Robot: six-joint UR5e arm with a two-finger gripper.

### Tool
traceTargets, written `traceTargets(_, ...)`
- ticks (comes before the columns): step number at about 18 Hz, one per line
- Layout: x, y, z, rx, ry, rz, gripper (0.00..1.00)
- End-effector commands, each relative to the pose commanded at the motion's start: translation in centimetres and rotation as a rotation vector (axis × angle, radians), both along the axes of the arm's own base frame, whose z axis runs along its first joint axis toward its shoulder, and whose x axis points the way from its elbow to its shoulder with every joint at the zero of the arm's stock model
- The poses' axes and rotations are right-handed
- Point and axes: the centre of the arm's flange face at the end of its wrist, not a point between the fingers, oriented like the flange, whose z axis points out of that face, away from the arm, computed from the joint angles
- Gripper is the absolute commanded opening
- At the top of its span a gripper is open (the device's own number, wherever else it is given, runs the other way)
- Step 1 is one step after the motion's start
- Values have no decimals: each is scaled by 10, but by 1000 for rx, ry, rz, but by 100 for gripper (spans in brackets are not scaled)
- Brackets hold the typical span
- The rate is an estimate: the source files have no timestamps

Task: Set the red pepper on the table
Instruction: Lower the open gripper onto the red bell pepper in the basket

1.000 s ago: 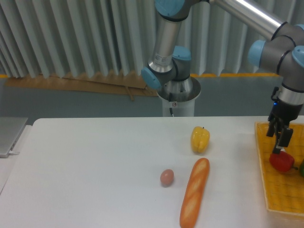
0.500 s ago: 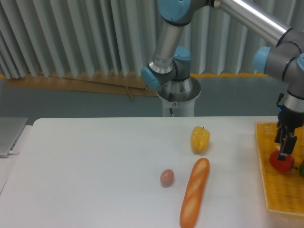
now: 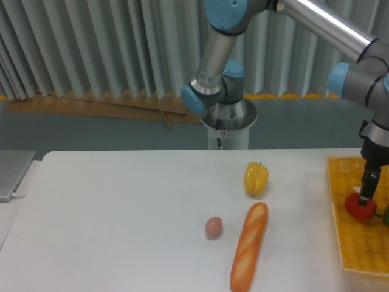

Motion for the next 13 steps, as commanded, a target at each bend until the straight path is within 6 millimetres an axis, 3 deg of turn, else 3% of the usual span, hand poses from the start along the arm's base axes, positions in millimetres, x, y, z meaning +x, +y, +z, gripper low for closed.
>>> traceTargets(9,-14,-6,-35,-99,23,-110,100)
traceTargets(13,-13,-4,-61,-106,3,-114,100)
